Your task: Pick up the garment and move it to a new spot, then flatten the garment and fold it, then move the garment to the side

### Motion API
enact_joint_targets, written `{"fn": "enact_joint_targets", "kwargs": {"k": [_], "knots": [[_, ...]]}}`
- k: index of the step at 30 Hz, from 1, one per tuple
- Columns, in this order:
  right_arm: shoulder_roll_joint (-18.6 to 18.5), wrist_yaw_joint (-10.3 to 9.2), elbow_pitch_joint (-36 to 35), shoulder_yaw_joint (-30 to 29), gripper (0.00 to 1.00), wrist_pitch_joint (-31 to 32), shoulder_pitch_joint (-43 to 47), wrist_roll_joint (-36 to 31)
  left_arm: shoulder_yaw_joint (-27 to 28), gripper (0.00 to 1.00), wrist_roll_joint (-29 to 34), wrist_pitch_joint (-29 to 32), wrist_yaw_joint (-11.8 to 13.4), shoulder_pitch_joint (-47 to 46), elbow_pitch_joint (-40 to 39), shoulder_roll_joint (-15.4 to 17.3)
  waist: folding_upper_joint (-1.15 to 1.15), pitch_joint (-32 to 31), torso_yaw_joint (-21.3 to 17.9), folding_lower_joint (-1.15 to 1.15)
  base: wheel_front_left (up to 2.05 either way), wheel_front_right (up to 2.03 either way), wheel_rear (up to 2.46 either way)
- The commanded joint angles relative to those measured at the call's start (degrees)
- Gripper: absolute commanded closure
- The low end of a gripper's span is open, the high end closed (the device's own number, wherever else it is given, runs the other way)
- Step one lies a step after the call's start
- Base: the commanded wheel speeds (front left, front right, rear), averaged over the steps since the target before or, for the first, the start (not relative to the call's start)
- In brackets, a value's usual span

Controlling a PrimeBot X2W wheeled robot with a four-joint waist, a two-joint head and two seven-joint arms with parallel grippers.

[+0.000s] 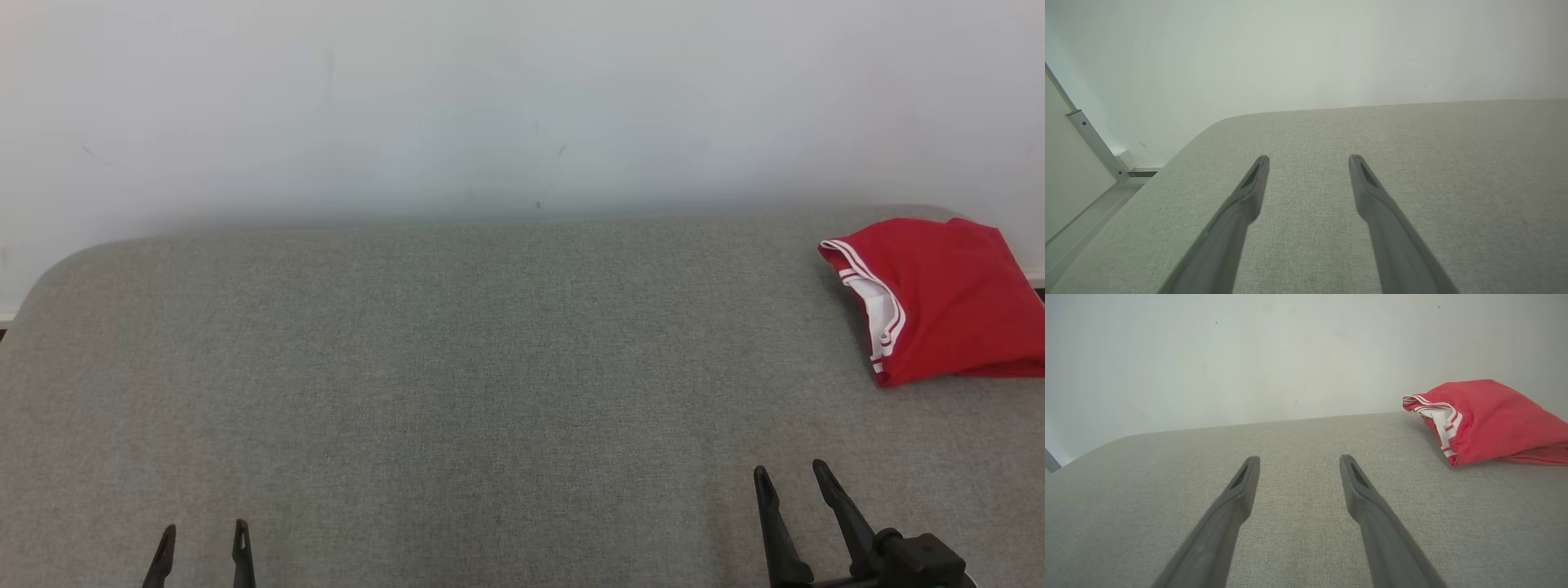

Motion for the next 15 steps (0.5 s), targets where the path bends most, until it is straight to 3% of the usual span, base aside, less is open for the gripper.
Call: {"fn": "enact_joint_targets", "kwargs": {"k": [1, 15], "knots": [[0.0, -0.16, 0.1, 0.1, 0.00, -0.2, 0.2, -0.5, -0.1, 0.00, -0.3, -0.2, -0.2, 0.4, 0.0, 0.2, 0.00, 0.0, 0.0, 0.00, 0.00, 0.00, 0.00], [-0.3, -0.16, 0.6, 0.3, 0.00, -0.2, -0.1, -0.8, -1.7, 0.00, -0.2, -0.2, -1.3, -0.1, 0.9, 1.4, 0.00, -0.7, 0.1, 0.00, 0.00, 0.00, 0.00]]}}
